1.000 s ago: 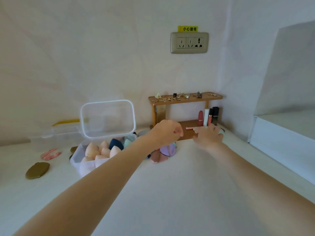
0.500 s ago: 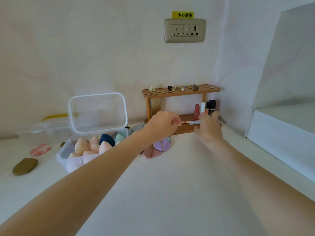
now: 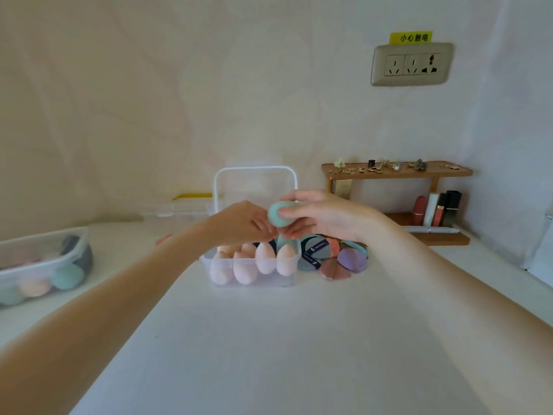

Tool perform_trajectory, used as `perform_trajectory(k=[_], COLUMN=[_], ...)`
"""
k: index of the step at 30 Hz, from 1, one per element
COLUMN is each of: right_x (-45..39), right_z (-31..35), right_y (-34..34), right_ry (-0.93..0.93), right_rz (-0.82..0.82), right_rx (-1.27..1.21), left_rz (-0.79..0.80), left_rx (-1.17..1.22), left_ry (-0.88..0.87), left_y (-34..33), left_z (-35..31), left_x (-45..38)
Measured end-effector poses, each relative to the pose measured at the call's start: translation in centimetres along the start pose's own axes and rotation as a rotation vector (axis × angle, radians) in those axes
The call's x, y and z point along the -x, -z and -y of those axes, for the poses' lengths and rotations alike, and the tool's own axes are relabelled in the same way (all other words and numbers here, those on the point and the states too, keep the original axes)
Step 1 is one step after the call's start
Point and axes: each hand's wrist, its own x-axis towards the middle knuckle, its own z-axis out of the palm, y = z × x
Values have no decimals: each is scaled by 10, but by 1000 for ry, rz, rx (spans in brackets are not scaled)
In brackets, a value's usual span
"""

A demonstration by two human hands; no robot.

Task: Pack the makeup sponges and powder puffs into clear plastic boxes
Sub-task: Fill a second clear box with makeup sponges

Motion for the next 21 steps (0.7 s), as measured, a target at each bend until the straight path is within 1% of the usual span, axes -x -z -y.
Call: perform_trajectory(k=[2, 4, 6, 8, 11, 17, 21], right_x=[-6, -13, -17, -21, -26, -43, -49], right_z=[-1, -2, -3, -4, -5, -4, -1], right_y=[-8, -13, -16, -18, -23, -37, -38], right_ry=[-48, -97, -141, -173, -224, -356, -412], right_rz=[150, 210, 243, 247, 215, 163, 235], right_rx=[22, 4, -11, 2, 83, 382, 525], left_rz=[84, 108, 92, 97, 125, 178, 265], left_rx=[-10, -23, -33, -53, -171, -251, -220], left_ry=[35, 59, 69, 39, -9, -10, -18], left_y=[3, 3, 1, -3, -7, -9, -5], left_z=[9, 16, 22, 24, 23, 35, 42], left_x=[5, 7, 8, 7, 5, -4, -6])
